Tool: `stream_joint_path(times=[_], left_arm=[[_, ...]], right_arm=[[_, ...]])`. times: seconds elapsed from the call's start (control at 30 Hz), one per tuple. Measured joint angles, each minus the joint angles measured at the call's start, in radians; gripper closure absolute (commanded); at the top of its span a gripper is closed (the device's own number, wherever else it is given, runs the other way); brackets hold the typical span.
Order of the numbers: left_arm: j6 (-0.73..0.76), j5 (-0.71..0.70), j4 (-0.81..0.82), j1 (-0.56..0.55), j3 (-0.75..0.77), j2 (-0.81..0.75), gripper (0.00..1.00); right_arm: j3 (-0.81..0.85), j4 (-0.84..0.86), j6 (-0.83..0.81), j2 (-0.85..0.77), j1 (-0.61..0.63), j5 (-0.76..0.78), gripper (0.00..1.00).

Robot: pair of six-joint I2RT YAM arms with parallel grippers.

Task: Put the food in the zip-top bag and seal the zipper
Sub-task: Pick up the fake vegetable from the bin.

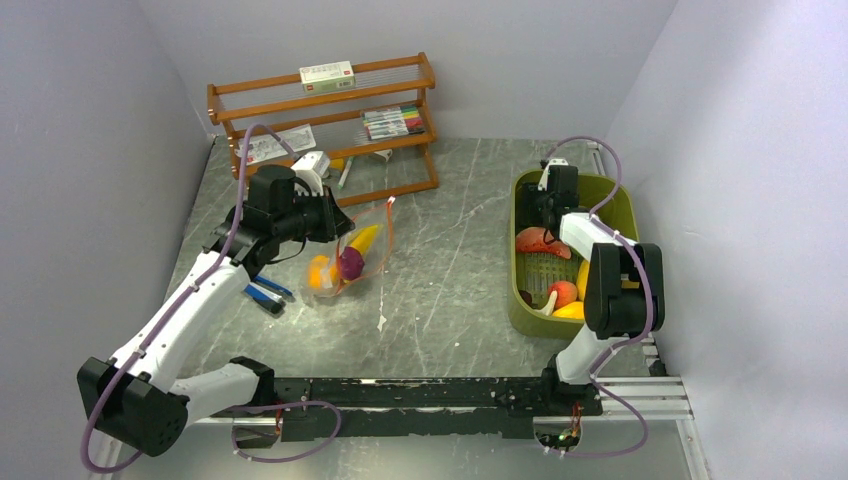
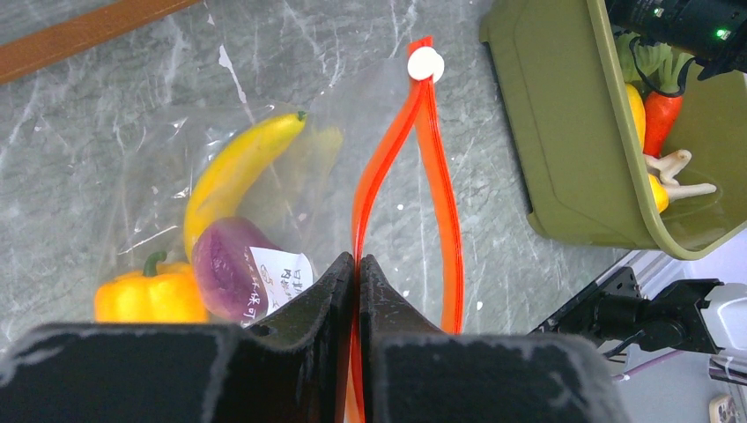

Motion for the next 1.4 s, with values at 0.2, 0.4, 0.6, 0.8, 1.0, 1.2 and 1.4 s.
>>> stream_joint_path(times=[0.2, 0.4, 0.6, 0.8, 1.0, 1.2, 1.4], left_arm=[[0.000, 0.000, 0.000, 0.000, 0.000, -0.001, 0.93], [-0.001, 0.000, 0.000, 0.000, 0.000, -0.003, 0.93], [0.000, -0.003, 0.000, 0.000, 0.000, -0.003, 0.93], [0.000, -0.004, 0.000, 0.000, -0.002, -0.004, 0.93], [0.000, -0.005, 0.000, 0.000, -0.002, -0.004, 0.93], [0.001, -0.008, 0.000, 0.000, -0.002, -0.004, 0.93], [0.000, -0.008, 0.000, 0.000, -0.003, -0.004, 0.93]], right_arm=[[-0.003, -0.003, -0.002, -0.010, 0.000, -0.003, 0.45], [-0.008, -0.015, 0.005, -0.044, 0.000, -0.003, 0.46], [-0.009, -0.053, 0.033, -0.089, 0.000, 0.016, 0.46], [-0.016, -0.124, 0.077, -0.182, 0.000, 0.034, 0.47], [-0.016, -0.234, 0.162, -0.270, 0.001, 0.072, 0.47], [-0.012, -0.333, 0.227, -0.375, 0.005, 0.123, 0.47], [0.055, -0.406, 0.251, -0.477, 0.013, 0.158, 0.47]])
